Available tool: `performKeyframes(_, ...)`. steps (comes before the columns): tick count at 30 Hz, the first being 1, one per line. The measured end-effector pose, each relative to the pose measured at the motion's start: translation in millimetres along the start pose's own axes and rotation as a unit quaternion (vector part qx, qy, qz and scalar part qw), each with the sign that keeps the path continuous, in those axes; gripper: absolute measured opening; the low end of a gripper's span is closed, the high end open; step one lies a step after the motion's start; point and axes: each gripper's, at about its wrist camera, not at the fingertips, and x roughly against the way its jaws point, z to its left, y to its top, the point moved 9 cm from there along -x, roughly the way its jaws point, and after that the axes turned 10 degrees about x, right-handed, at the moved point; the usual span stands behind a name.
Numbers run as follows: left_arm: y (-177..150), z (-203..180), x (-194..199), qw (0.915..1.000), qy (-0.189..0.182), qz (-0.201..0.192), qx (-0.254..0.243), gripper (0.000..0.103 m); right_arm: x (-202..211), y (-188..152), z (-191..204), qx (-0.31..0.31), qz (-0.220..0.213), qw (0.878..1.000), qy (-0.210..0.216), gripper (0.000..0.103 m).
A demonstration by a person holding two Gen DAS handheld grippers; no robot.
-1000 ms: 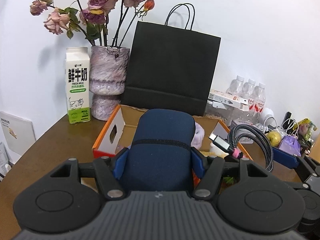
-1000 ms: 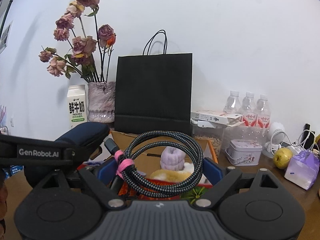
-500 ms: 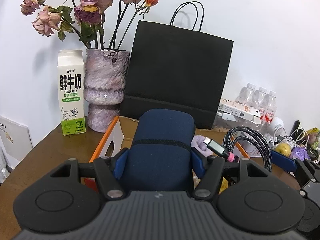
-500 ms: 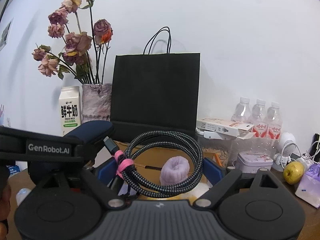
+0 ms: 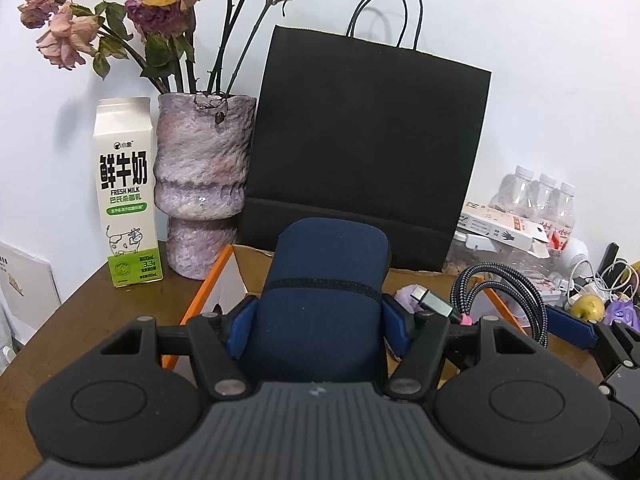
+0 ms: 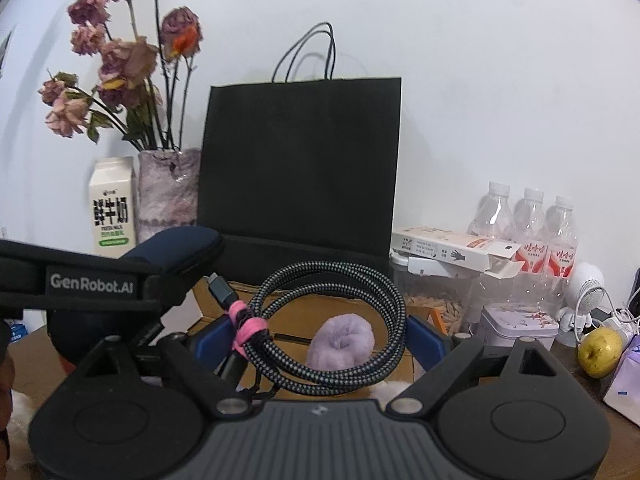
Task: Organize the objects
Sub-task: 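Lower the case and cable into the box and open both grippers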
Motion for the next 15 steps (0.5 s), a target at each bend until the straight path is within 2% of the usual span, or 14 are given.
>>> performKeyframes(11, -3, 6, -28, 0.9998, 0.013, 0.012, -0.005, 0.068, -28, -11, -3, -0.003, 0.036, 0.999, -0.003, 0.091)
performKeyframes(12, -3, 7, -28, 0.9998, 0.014, 0.011, -0.004, 0.072, -30, -12, -3, -0.003, 0.042, 0.999, -0.002, 0.092)
performKeyframes(13, -2, 7, -27, 0.9999, 0.013, 0.004, -0.004, 0.089, -32, -15, -3, -0.003, 0.049, 0.999, -0.003, 0.093)
performKeyframes(14, -1, 7, -26, 0.9999, 0.014, -0.001, -0.004, 0.1, -33, -17, -3, -0.004, 0.053, 0.999, -0.004, 0.096)
performKeyframes(15, 1, 8, -24, 0.9998, 0.015, -0.012, -0.002, 0.103, -33, -18, -4, -0.007, 0.053, 0.999, -0.005, 0.103)
